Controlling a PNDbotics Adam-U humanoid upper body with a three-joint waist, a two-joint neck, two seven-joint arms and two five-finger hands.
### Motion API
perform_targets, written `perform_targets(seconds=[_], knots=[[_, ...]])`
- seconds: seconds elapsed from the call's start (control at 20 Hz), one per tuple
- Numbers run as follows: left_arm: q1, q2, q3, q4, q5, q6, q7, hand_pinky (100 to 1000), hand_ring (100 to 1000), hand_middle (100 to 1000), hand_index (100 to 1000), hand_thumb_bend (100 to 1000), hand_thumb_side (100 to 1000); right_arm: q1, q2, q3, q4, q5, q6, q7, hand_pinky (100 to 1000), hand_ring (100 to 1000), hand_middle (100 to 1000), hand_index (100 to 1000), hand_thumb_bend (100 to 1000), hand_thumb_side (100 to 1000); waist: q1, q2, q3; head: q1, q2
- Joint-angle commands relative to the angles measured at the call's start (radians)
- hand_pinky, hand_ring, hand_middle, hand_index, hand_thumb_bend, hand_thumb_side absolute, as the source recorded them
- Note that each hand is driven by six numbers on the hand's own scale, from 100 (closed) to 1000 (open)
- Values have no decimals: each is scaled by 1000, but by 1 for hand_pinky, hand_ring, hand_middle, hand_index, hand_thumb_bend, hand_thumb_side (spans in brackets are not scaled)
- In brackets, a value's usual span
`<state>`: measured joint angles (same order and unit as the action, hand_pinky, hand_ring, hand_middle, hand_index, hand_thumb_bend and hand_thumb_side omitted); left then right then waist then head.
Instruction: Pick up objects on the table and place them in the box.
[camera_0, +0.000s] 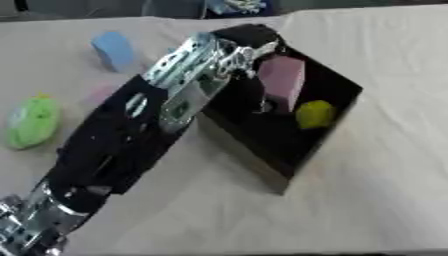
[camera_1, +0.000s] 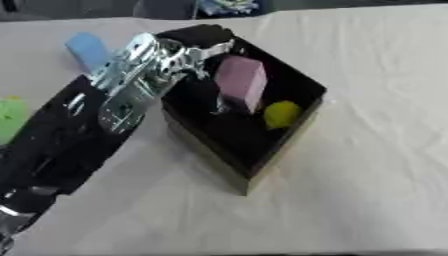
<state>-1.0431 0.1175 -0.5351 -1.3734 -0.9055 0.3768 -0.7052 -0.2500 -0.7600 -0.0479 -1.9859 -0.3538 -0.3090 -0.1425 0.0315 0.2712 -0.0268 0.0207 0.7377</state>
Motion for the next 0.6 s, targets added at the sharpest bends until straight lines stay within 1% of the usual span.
perform_targets(seconds=[0.05, 0.1, 0.15, 0.2, 0.25, 0.3, 0.4, 0.6], knots=[[-8, -15, -5, 21, 0, -19, 12, 809, 775, 762, 848, 323, 100, -10, -15, -8, -14, -4, 3, 1, 871, 826, 583, 774, 100, 545, -8, -16, -3, 5, -8], [-6, -16, -6, 25, -2, -28, 14, 860, 828, 821, 900, 415, 220, -9, -14, -8, -14, -3, 3, 1, 871, 826, 583, 774, 100, 545, -7, -16, -3, 3, -8], [-5, -17, -6, 28, -5, -36, 17, 910, 874, 870, 936, 520, 363, -7, -13, -9, -14, -3, 4, 0, 871, 826, 583, 774, 100, 545, -6, -16, -3, 2, -8], [-5, -16, -5, 28, -10, -45, 21, 914, 880, 875, 939, 531, 372, -6, -12, -9, -14, -2, 6, 0, 871, 826, 583, 774, 100, 545, -5, -16, -3, 0, -7], [-6, -14, -3, 25, -20, -53, 27, 943, 907, 898, 961, 593, 434, -5, -11, -8, -14, -2, 7, 0, 871, 826, 582, 774, 100, 546, -5, -16, -3, -2, -7], [-8, -12, -2, 19, -31, -59, 35, 957, 919, 902, 967, 603, 462, -4, -9, -8, -14, -1, 8, 0, 871, 826, 582, 774, 100, 546, -4, -16, -3, -3, -7], [-10, -8, 2, 5, -58, -64, 52, 961, 942, 905, 972, 603, 472, -2, -7, -8, -14, 0, 11, 1, 871, 826, 582, 774, 100, 546, -4, -16, -3, -3, -7], [-14, -3, 12, -26, -86, -61, 74, 950, 945, 900, 969, 601, 460, 1, -3, -7, -14, 2, 15, 1, 871, 826, 581, 774, 100, 547, -4, -17, -3, -2, -8]])
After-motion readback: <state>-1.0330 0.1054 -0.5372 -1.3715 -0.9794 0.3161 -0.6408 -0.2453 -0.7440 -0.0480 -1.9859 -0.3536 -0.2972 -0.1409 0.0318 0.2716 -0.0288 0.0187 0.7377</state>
